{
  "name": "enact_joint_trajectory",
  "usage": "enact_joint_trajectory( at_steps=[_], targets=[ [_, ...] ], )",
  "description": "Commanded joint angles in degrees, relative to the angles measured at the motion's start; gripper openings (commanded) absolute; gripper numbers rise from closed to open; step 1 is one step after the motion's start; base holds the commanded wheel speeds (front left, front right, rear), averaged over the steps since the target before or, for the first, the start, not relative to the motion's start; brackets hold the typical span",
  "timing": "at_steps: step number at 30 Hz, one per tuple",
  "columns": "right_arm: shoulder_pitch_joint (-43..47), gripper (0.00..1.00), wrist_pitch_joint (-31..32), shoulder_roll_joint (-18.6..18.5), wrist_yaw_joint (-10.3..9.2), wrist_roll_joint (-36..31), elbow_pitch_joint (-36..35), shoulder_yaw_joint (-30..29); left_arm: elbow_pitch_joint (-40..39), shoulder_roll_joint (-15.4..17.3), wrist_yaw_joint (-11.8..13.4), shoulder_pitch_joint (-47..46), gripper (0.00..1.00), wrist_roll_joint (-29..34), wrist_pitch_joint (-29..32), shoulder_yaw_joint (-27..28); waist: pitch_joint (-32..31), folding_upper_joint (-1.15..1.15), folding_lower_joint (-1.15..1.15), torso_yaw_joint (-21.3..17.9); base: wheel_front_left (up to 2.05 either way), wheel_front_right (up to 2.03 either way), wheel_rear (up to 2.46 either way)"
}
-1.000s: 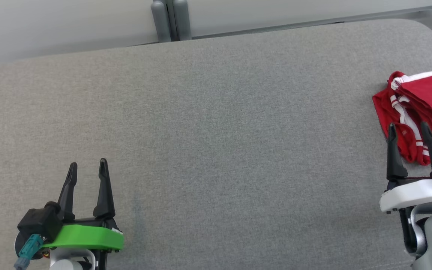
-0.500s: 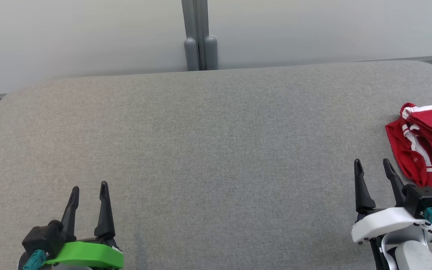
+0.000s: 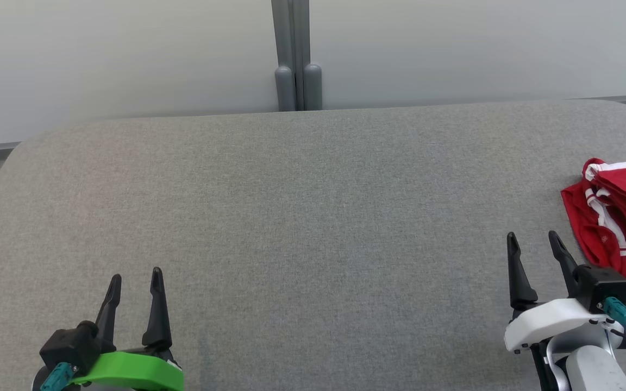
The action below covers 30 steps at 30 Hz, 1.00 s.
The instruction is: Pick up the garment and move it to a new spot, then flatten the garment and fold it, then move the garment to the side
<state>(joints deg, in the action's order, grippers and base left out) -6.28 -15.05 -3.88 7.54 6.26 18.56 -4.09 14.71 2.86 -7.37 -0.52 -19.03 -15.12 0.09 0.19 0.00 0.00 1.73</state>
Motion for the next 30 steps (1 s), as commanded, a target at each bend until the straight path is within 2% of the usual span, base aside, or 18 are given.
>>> enact_joint_trajectory(
  at_steps=[1,19,20,27,30],
  targets=[
    [-0.6,1.0,-0.1,0.1,-0.11,-0.1,0.2,0.6,0.0,0.1,-0.2,0.7,1.0,-0.4,0.0,0.1,0.1,0.0,0.0,0.0,0.0,0.0,0.0],
    [0.1,1.0,-0.1,0.4,-0.12,0.2,0.6,1.6,-1.0,0.1,-0.2,1.2,1.0,-0.2,0.0,0.5,0.4,0.0,0.0,0.0,0.0,0.0,0.0],
    [0.1,0.0,0.0,0.4,-0.01,0.2,0.5,1.5,-0.9,0.0,0.0,0.2,0.0,0.0,0.0,0.2,0.4,0.0,0.0,0.0,0.0,0.0,0.0],
    [2.4,0.0,0.2,1.4,0.01,0.2,3.9,1.5,2.4,-0.4,0.0,1.0,0.0,-0.1,0.0,-0.2,0.4,0.0,0.0,-0.1,0.0,0.0,0.0],
    [2.2,0.0,1.3,1.4,0.01,3.5,4.0,1.1,2.4,-0.3,0.0,0.8,0.0,-3.0,0.8,0.0,0.4,0.0,0.0,-0.1,0.0,0.0,0.0]
  ],
)
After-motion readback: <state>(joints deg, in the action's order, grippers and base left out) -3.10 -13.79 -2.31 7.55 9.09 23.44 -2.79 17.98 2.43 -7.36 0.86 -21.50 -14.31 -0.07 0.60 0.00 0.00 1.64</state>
